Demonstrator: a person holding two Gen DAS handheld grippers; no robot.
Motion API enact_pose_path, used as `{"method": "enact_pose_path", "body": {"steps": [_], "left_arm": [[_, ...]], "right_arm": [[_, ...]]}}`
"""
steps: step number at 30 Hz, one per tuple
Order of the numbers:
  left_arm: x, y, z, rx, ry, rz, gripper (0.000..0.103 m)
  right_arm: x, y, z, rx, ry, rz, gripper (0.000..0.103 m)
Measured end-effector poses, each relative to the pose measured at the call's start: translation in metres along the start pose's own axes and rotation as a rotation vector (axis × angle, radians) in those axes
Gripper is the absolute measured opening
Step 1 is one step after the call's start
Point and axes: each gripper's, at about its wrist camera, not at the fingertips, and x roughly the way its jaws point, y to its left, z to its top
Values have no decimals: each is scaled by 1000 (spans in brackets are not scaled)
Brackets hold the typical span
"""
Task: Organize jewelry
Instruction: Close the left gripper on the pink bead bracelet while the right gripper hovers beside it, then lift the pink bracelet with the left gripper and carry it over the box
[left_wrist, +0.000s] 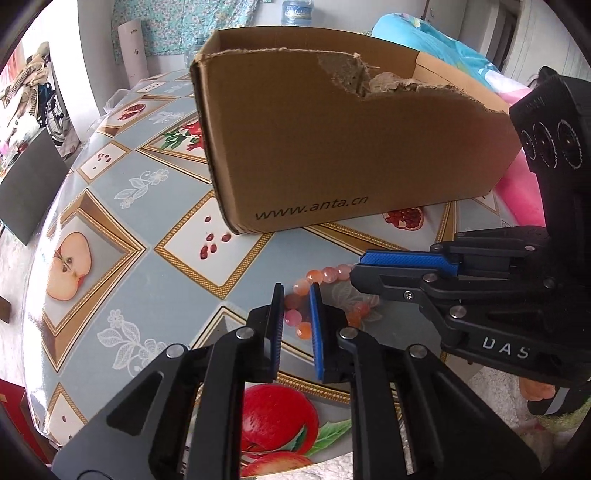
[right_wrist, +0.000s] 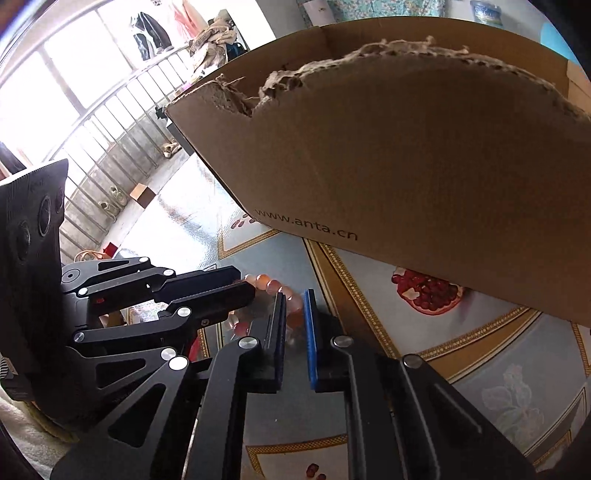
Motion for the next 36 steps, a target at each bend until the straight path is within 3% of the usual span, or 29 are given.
{"method": "enact_pose_path", "body": {"steps": [11,27,32,36], "left_arm": [[10,-42,12,70,6,-90,11],[22,-58,22,101,1,-76,9],[7,-48,18,83,-26,-107,8],[-21,-47,23,88,-75,-173,8]], "right_arm": [[-27,-25,-23,116,-21,-70,10],[-25,-19,-28,135,-39,-86,10],[-39,-29,-32,163,-68,-73,10],[-62,-26,-31,162,-103,-68,10]]}}
